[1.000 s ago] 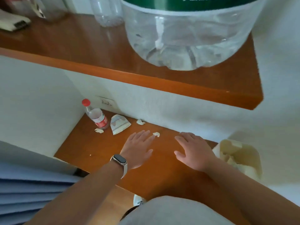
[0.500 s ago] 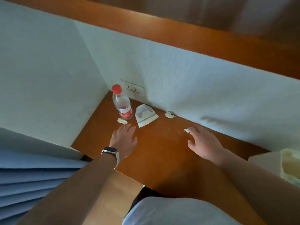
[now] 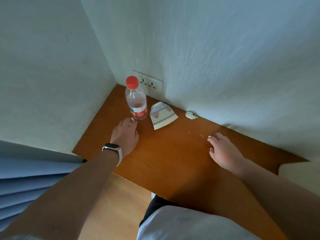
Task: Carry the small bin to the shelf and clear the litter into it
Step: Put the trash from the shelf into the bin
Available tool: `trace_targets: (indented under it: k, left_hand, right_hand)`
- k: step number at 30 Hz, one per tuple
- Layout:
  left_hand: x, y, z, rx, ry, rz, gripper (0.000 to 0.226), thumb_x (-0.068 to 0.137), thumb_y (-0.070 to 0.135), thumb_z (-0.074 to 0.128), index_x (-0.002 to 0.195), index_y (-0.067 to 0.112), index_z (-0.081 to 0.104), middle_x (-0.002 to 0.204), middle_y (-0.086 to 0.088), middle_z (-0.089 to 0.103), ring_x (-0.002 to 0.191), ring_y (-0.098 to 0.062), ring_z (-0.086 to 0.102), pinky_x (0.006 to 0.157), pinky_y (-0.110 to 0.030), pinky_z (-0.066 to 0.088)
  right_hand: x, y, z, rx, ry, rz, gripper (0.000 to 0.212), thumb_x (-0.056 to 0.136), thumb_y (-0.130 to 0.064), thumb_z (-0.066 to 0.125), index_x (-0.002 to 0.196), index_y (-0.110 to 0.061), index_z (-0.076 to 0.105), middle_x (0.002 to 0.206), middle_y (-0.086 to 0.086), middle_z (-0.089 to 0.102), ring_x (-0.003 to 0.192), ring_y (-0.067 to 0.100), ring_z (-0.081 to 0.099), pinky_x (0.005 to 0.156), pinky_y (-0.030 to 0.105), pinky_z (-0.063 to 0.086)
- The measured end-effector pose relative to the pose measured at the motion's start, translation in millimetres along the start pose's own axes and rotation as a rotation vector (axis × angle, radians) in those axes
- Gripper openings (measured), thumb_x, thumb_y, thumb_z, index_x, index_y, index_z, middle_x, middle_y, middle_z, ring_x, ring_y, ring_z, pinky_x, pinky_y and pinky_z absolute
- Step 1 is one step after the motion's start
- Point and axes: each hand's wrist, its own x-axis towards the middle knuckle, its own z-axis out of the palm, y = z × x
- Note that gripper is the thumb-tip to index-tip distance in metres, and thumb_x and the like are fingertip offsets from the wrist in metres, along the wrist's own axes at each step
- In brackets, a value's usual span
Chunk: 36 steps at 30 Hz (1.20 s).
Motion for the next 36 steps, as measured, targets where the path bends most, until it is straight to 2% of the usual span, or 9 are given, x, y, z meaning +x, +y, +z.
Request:
trace_targets:
  k: [4,7,10,16,19,21,26,34,36]
  left_hand:
    - [7,-3,1,-0.056,0.025,-0.029,0.040,0.093,0.018,0.056,0.132,0.012,0.050,0.126,-0.012,0.051,0.110,-0.027,0.053,0.088,-0.038,0.048]
    - [12,-4,3,-0.077,0.038,-0.020,0.029,0.094,0.013,0.055,0.122,0.009,0.057,0.119,-0.014,0.052,0.099,-0.026,0.055,0.081,-0.034,0.049]
    - [14,-7,6,-0.080,0.062,-0.009,0.022,0.094,0.011,0.054,0.114,0.009,0.061,0.111,-0.012,0.056,0.093,-0.024,0.055,0.077,-0.033,0.050]
    - [6,-1,7,-0.104,0.095,0.056,0.016,0.088,0.004,0.057,0.102,0.005,0.064,0.099,-0.013,0.060,0.082,-0.025,0.056,0.067,-0.029,0.042]
    - [-12,12,7,-0.141,0.096,0.123,0.020,0.087,0.007,0.060,0.107,0.008,0.065,0.101,-0.008,0.062,0.083,-0.017,0.058,0.069,-0.023,0.043]
    - [-25,25,5,-0.176,0.109,0.171,0.020,0.086,0.007,0.062,0.105,0.010,0.065,0.099,-0.005,0.063,0.082,-0.015,0.058,0.070,-0.021,0.045]
    - [-51,66,-9,-0.276,0.120,0.266,0.018,0.086,0.010,0.064,0.104,0.012,0.066,0.096,0.000,0.065,0.085,-0.012,0.060,0.076,-0.026,0.054]
    - [-82,158,-41,-0.265,0.144,0.520,0.020,0.086,0.013,0.065,0.107,0.016,0.067,0.103,0.004,0.066,0.096,-0.009,0.059,0.084,-0.017,0.044]
    - [-87,192,-48,-0.275,0.152,0.591,0.020,0.086,0.011,0.065,0.105,0.015,0.068,0.104,0.003,0.066,0.097,-0.010,0.059,0.085,-0.018,0.044]
  right_hand:
    - [-10,-2,7,0.029,0.013,-0.029,0.032,0.092,-0.012,0.057,0.124,-0.015,0.057,0.111,0.002,0.053,0.094,0.015,0.054,0.080,0.026,0.052]
    - [-18,-4,9,0.066,0.021,-0.027,0.029,0.092,-0.010,0.057,0.120,-0.014,0.059,0.105,0.000,0.056,0.086,0.014,0.056,0.075,0.025,0.053]
    - [-23,-9,8,0.103,0.044,-0.034,0.027,0.092,-0.013,0.059,0.120,-0.016,0.059,0.105,-0.001,0.058,0.082,0.012,0.056,0.072,0.019,0.052]
    - [-31,-19,-1,0.163,0.105,-0.053,0.024,0.090,-0.012,0.060,0.114,-0.014,0.060,0.101,-0.001,0.058,0.080,0.013,0.054,0.069,0.022,0.051]
    - [-35,-20,-8,0.168,0.137,-0.078,0.023,0.089,-0.011,0.061,0.113,-0.013,0.061,0.101,0.000,0.059,0.078,0.012,0.053,0.067,0.019,0.046]
    - [-40,-20,-14,0.173,0.155,-0.096,0.023,0.089,-0.012,0.062,0.112,-0.013,0.061,0.100,0.000,0.059,0.078,0.012,0.054,0.067,0.019,0.048]
    - [-58,-12,-29,0.173,0.195,-0.127,0.018,0.089,-0.012,0.061,0.107,-0.015,0.061,0.099,0.000,0.060,0.078,0.013,0.056,0.070,0.025,0.053]
    - [-109,28,-67,0.236,0.316,-0.161,0.018,0.090,-0.015,0.060,0.108,-0.017,0.060,0.100,-0.005,0.060,0.085,0.011,0.058,0.076,0.028,0.054]
    - [-126,49,-75,0.264,0.352,-0.164,0.018,0.090,-0.014,0.058,0.107,-0.018,0.059,0.099,-0.005,0.060,0.085,0.011,0.056,0.076,0.026,0.051]
